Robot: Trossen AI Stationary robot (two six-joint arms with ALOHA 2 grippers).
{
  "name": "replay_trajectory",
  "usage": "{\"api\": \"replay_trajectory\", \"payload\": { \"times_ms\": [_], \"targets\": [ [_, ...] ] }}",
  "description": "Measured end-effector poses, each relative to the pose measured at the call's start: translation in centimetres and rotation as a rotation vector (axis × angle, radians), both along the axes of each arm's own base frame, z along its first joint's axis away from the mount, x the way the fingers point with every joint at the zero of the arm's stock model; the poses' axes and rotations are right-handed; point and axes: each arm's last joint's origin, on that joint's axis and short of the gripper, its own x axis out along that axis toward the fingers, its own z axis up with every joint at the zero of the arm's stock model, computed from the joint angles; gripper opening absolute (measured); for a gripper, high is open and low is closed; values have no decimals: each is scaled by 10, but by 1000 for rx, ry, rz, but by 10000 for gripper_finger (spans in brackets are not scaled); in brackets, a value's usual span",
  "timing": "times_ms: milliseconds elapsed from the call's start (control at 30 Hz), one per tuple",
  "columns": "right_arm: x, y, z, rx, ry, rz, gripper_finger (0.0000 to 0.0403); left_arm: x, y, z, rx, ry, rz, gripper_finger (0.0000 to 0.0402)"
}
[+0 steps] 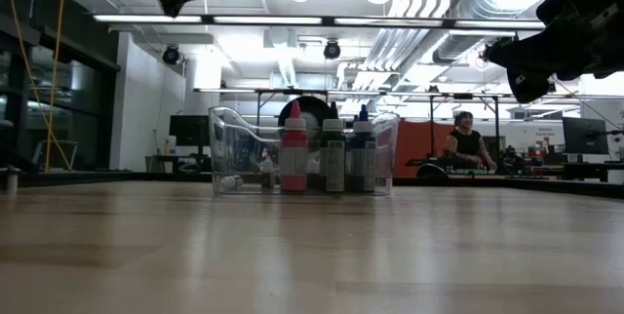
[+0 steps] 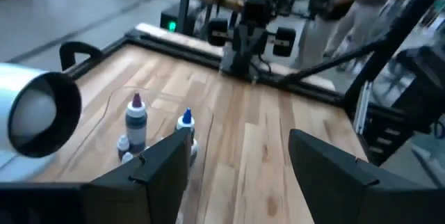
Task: Pick & Place food coloring
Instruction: Return to Home Position
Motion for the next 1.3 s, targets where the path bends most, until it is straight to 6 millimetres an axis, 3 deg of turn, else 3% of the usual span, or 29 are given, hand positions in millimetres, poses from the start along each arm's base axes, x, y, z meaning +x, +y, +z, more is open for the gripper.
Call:
{"api": "replay_trajectory", "payload": {
  "times_ms": [200,500,1300],
  "targets": [
    [0,0,0,0,-1,0,0,-35,-3,-48,17,-42,-97,239],
    [0,0,0,0,-3,0,0,-54,-16,-97,186,-133,-285,239],
    [0,0,0,0,-3,0,0,-80,-16,-128,181,-327,-276,239]
  ]
}}
